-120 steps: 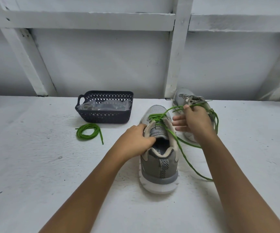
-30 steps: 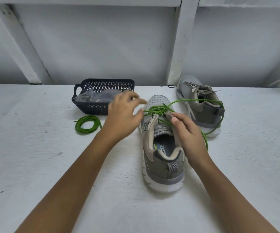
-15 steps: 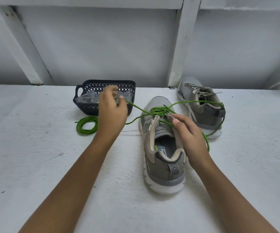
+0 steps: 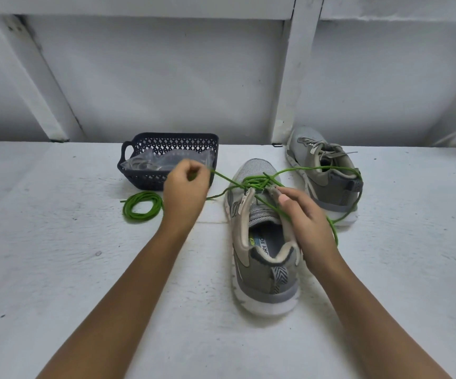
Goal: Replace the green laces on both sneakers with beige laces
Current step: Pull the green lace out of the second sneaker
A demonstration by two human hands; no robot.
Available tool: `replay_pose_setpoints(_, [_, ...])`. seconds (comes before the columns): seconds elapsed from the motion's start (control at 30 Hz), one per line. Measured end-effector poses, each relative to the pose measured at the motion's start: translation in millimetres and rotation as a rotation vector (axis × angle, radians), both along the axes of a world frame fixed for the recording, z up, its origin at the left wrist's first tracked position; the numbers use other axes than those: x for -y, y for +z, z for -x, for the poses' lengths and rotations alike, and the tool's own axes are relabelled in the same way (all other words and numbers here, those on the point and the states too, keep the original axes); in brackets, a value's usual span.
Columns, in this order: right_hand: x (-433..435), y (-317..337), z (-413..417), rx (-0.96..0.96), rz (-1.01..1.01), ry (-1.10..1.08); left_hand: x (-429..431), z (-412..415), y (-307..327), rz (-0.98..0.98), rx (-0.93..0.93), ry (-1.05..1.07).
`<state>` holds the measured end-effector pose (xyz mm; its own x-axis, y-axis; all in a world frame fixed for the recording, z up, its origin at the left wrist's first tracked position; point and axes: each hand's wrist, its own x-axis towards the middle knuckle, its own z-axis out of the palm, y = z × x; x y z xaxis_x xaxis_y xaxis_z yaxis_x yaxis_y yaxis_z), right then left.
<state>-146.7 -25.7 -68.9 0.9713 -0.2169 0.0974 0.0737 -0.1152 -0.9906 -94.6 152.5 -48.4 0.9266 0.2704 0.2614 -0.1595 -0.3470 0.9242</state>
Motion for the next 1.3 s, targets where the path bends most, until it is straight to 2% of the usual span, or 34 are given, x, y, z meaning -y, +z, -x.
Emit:
replay_pose_setpoints(0.07, [0,0,0,-0.002,0.003,-0.003,-4,1,-1,-0.033,0.062,0.050])
replay_pose_setpoints(0.13, [0,1,0,-0.004,0.004,0.000,-4,2,-1,-0.265,0.179,0.028])
replay_pose_setpoints(0.2, [0,1,0,-0.003,0.003,-0.003,-2,-1,-3,-0.522,0.235,-0.112])
replay_pose_setpoints(0.27, [0,1,0,-0.004,0.000,-0.006,5,-4,-6,-0.707,0.128,-0.276])
replay_pose_setpoints(0.3, [0,1,0,-0.004,0.000,-0.002,8,-4,-10,-0.724,0.051,-0.345])
replay_pose_setpoints(0.4, [0,0,0,-0.011,0.002,0.007,11,-3,-13,-0.517,-0.047,-0.389])
replay_pose_setpoints(0.6, [2,1,1,-0.020,0.005,0.012,-4,-4,4,-0.215,-0.028,-0.013])
replay_pose_setpoints(0.63, [2,2,1,-0.019,0.006,0.012,-9,-6,5,-0.216,-0.013,0.040])
replay_pose_setpoints(0.7, [1,2,0,-0.016,0.013,0.008,-16,-8,4,-0.354,0.029,0.047])
replay_pose_setpoints(0.83, [0,2,1,-0.015,0.017,0.004,-9,-6,-6,-0.789,0.187,-0.191])
replay_pose_setpoints(0.9, [-1,3,2,-0.014,0.014,0.006,1,-5,-9,-0.878,0.164,-0.273])
replay_pose_setpoints(1.0, [-1,4,2,-0.015,0.021,0.011,11,-6,-13,-0.818,0.061,-0.327])
replay_pose_setpoints(1.07, [-1,4,3,-0.016,0.031,0.015,10,-8,-14,-0.710,0.086,-0.321])
replay_pose_setpoints(1.13, [0,3,3,-0.019,0.044,0.017,5,-8,-12,-0.588,0.098,-0.271])
replay_pose_setpoints(1.3, [2,3,2,-0.020,0.078,0.022,-6,-2,-6,-0.488,0.112,-0.105])
